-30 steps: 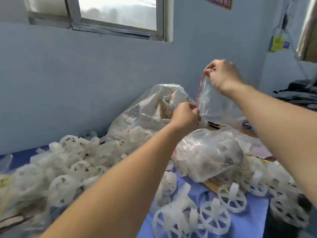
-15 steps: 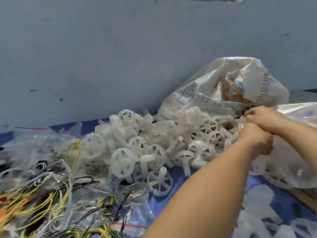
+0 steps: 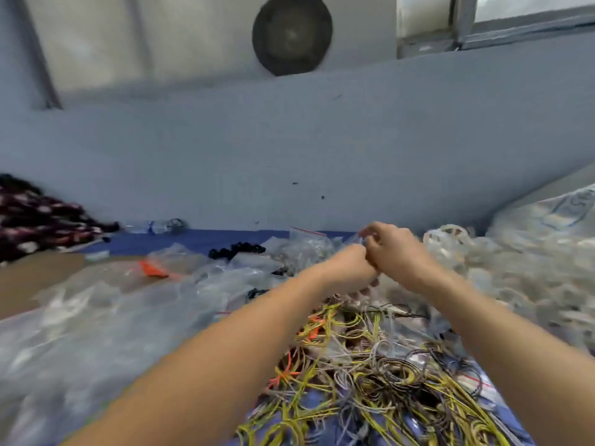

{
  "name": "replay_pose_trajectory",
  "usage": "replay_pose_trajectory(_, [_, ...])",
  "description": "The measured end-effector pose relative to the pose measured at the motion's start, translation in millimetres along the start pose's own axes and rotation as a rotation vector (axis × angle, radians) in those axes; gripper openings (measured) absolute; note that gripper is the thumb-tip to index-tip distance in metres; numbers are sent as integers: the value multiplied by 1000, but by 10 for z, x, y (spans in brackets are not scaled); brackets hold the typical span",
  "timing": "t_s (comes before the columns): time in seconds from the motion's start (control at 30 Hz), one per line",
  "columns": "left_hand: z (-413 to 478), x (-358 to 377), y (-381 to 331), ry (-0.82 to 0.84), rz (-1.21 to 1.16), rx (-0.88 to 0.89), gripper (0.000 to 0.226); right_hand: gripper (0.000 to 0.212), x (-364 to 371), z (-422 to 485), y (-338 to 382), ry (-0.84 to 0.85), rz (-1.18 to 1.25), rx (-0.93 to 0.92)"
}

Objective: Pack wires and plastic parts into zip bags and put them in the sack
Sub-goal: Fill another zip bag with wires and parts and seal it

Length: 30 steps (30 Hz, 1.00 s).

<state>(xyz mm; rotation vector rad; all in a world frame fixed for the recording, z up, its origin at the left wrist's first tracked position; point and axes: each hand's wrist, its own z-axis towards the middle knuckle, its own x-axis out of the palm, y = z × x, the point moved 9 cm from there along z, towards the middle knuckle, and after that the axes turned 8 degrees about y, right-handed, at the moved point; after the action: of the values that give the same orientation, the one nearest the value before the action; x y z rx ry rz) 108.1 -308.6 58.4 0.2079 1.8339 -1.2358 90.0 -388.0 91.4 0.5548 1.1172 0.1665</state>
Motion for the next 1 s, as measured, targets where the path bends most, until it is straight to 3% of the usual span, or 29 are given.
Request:
replay_pose_trajectory(0.13, [-848, -666, 1121, -106, 253, -195, 17, 29, 1075, -165, 950, 195, 6, -118])
replay_pose_trajectory(0.33, [-1667, -943, 2325, -126, 301, -418, 24, 36, 2170, -462, 1442, 424, -118, -93])
replay_pose_trajectory(0.53, [-1979, -946, 2826, -161, 335, -518, 31, 40, 2327, -576, 1441, 397, -206, -26])
replay_pose_trajectory(0.67, [-2141, -1029, 2995, -201, 519, -619, 39, 42, 2353, -619, 1451, 420, -266, -17])
replay_pose_trajectory(0.83, [-2281, -895, 3335, -55, 580, -739, 50, 41, 2386, -675, 1476, 410, -314, -30])
replay_pose_trajectory(0.93, [-2254, -785, 3391, -19, 595, -689, 57, 42, 2375, -702, 1488, 373, -341, -47])
replay_pose_trajectory(1.0, [-2188, -744, 3293, -42, 663, -564, 62, 43, 2375, -728, 1492, 354, -359, -59])
